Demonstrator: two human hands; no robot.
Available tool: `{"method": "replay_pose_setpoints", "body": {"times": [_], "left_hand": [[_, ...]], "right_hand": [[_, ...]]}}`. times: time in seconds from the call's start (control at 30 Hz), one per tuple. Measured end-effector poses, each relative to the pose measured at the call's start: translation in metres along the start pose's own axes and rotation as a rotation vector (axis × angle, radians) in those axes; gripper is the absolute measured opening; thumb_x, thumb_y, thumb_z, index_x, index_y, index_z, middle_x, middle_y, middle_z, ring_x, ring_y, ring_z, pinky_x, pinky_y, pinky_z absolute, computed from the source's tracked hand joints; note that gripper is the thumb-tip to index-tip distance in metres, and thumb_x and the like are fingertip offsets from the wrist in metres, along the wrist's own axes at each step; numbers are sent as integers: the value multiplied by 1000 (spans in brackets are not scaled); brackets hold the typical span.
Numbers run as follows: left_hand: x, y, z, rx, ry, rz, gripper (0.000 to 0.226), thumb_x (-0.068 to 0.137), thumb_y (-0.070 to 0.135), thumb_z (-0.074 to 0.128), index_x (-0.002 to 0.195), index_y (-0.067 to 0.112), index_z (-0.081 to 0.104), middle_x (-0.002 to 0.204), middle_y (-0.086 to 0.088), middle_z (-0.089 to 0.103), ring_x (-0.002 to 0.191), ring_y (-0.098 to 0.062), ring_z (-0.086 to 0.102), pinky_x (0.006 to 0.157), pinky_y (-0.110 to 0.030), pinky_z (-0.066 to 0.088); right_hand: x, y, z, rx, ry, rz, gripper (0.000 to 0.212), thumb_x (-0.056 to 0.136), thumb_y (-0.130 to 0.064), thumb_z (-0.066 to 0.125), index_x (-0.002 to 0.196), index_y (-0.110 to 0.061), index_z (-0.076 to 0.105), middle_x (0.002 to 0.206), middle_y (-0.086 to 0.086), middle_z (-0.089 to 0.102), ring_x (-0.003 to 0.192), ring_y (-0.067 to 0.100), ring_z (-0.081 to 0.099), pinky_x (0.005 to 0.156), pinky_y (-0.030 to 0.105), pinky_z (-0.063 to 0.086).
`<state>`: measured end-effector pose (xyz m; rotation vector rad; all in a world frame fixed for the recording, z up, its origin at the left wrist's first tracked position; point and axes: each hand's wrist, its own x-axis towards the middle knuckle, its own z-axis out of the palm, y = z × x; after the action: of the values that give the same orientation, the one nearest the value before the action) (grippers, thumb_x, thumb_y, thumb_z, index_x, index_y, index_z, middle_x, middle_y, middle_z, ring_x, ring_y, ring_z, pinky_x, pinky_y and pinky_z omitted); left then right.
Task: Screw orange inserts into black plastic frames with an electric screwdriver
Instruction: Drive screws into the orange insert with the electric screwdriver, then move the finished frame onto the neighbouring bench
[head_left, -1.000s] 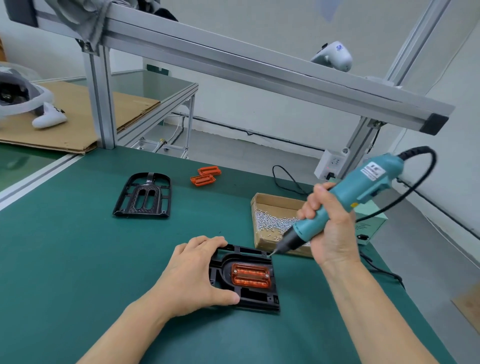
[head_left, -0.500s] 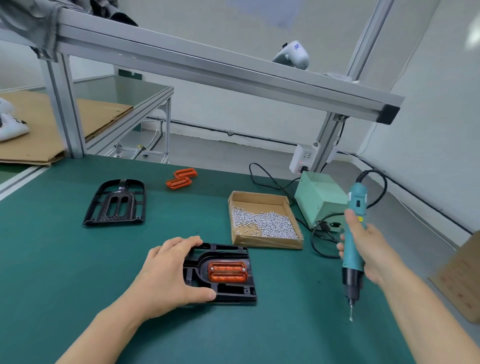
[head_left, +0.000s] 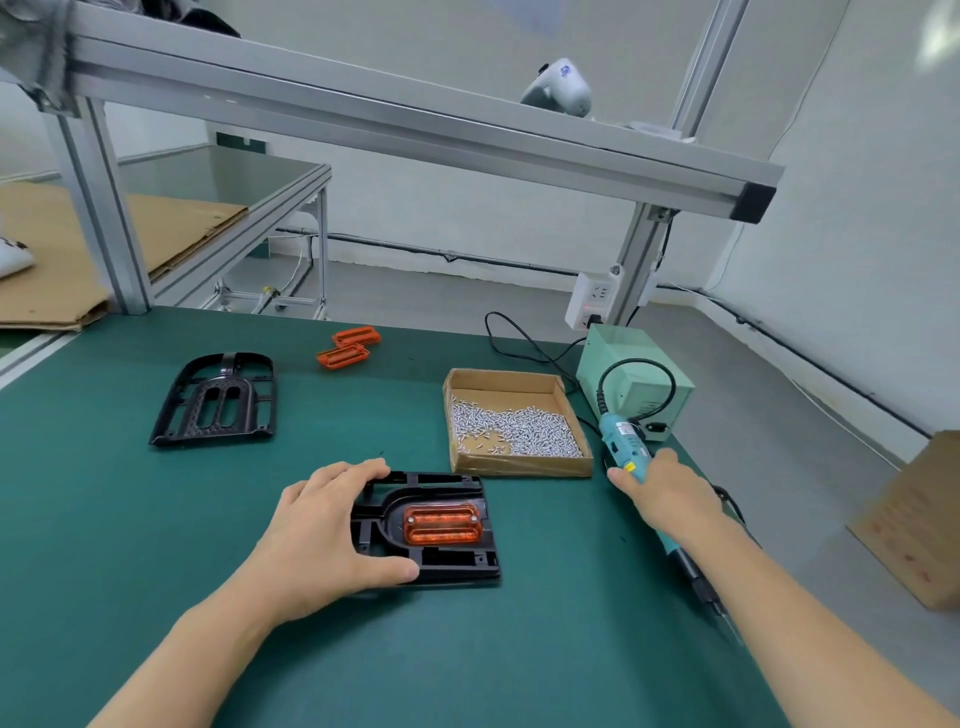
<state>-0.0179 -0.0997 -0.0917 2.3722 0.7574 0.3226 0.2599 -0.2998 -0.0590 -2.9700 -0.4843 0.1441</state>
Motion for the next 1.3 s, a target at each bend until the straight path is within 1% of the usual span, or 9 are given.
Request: {"method": "replay_pose_setpoints", "body": {"times": [0.13,0.33,0.43,0.6,0.73,0.8,0.87,1.03,1.3], "left_hand": [[-1,-1,0,-10,-2,-4,101,51,68,73,139,46,27,142,14,30,131,-21,21,108,-35,28],[0,-1,-1,-2,0,3,104,50,69,72,140,44,26,142,13,31,131,-21,21,108,-37,28],[0,0,-1,1,-2,11,105,51,69,73,141,43,25,143,13,30,133,-21,19,109,-37,26],[0,1,-4,40,-9,54,108,52,70,74,143,42,22,143,14,29,134,-16,15,111,-34,19],[0,1,-5,76,-2,100,108,54,67,76,143,41,21,143,13,30,129,-5,13,111,-28,13],[1,1,-8,78,-13,118,107,55,64,77,143,40,22,139,16,30,115,7,11,112,-29,11],[2,0,-12,81,-45,132,106,56,60,79,144,39,22,134,19,28,101,14,9,114,-31,4],[9,-9,-25,154,-39,186,98,66,51,76,145,38,21,144,20,27,139,5,1,113,-30,-14],[-11,-23,-11,240,300,-203,65,86,58,53,138,26,33,145,10,37,142,-11,16,117,-38,7]], "right_hand": [[1,-4,5,-234,52,-18,64,89,-68,45,119,-12,42,110,5,60,98,25,60,66,31,41],[4,-2,3,-341,17,-28,70,86,-76,40,122,-16,46,95,-1,51,84,20,52,60,28,38],[-2,-6,-2,-337,58,-60,71,88,-74,38,126,-15,46,111,3,54,100,22,56,69,31,44],[-33,-48,-6,-165,321,-505,49,98,-52,41,124,-13,54,119,5,55,110,24,51,87,35,41],[-61,-86,6,92,109,-910,42,102,-36,41,141,-19,43,141,-2,49,129,13,41,107,25,28],[-69,-101,17,83,4,-1038,44,104,-29,40,147,-19,36,150,-3,41,138,12,33,113,25,21],[-73,-112,27,53,-30,-1109,44,104,-22,40,147,-16,36,151,0,40,138,15,32,113,29,25],[-71,-122,39,-34,31,-1090,44,101,-19,43,145,-16,36,141,0,49,127,21,39,101,34,35],[-75,-111,45,247,-74,-812,51,96,-42,52,143,-22,42,137,-4,49,127,14,41,102,30,35]]}}
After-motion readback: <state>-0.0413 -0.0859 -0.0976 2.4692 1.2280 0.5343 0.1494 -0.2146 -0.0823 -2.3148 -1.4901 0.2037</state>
